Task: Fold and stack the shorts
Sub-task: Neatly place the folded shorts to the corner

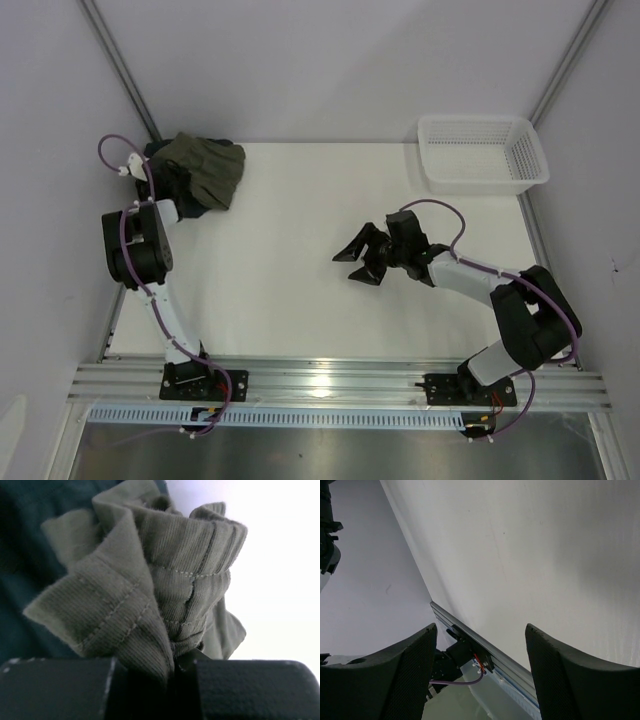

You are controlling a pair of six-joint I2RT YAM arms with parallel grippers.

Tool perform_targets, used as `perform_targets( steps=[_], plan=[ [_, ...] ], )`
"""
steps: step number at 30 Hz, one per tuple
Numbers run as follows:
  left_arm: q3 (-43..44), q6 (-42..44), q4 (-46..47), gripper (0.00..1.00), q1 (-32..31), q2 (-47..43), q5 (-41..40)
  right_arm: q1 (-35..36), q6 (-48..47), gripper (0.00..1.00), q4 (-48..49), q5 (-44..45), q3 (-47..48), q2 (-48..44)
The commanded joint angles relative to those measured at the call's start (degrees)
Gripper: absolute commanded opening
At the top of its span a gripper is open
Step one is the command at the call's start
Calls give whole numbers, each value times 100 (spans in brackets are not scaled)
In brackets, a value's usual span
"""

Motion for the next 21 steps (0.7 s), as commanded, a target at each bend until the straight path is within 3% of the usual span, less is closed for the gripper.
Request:
perform_targets(
  steps=[1, 7, 11, 15, 21],
  plan=[
    [1149, 178, -406, 0, 51, 294, 202, 20, -70, 73, 105, -131, 175, 58],
    [2694, 943, -1681, 0, -265, 584, 272, 29, -35, 73, 219, -201, 183, 181],
    [3057, 1181, -1974, 0, -301, 506, 53, 20, -26, 73, 263, -228, 183, 269],
    [2980, 1243, -1896, 0, -274, 234, -35, 29, 27, 73, 360, -272, 175, 348],
    [2488, 1049, -1062, 0, -108, -135, -80, 55, 53, 73, 448, -316, 157, 419]
  ],
)
